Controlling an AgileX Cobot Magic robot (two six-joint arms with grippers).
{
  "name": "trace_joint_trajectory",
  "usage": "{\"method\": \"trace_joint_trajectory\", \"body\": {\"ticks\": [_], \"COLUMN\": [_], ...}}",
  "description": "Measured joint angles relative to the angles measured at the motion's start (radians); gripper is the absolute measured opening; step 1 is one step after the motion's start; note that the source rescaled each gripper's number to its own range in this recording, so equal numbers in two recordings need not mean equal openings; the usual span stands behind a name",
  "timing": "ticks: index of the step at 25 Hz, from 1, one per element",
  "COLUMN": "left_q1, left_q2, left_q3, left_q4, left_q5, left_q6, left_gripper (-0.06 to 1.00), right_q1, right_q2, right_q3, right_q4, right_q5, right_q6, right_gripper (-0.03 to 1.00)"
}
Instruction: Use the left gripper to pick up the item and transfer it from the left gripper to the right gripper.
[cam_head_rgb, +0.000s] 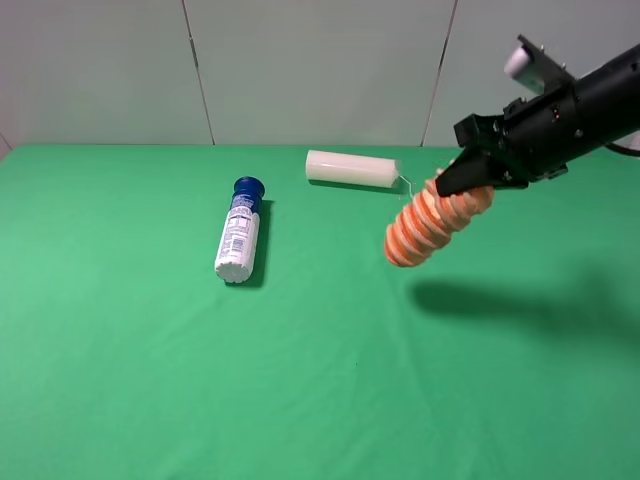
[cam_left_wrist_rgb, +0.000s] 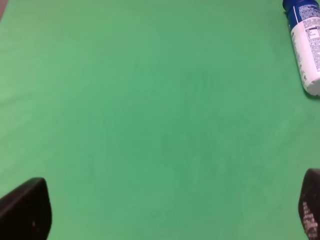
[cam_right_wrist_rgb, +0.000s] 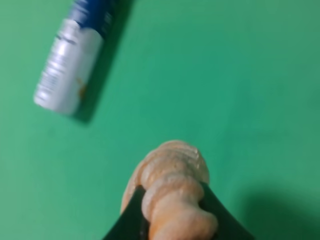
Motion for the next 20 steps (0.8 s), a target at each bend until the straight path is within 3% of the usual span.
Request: {"method": "trace_joint_trajectory", "body": {"ticks": [10,16,20], "left_q1": [0.000,0.000,0.000], "left_q2": [0.000,0.000,0.000], "left_q3": [0.000,0.000,0.000], "left_q4": [0.000,0.000,0.000], "left_q5": [-0.001,-0.001,-0.001], "left_q6": [0.000,0.000,0.000], "left_gripper": [1.00,1.00,1.00], "right_q1": [-0.044,-0.044,-0.044], "right_q2": [0.153,0.224,0.235], "right_q3": [-0.001,-0.001,-0.001], "right_q4": [0.054,0.052,-0.023], "right_q5": [0.120,0.105,0.044], "right_q6": [-0.135,-0.146,-0.115], "right_gripper": [0.02,0.02,0.02]}}
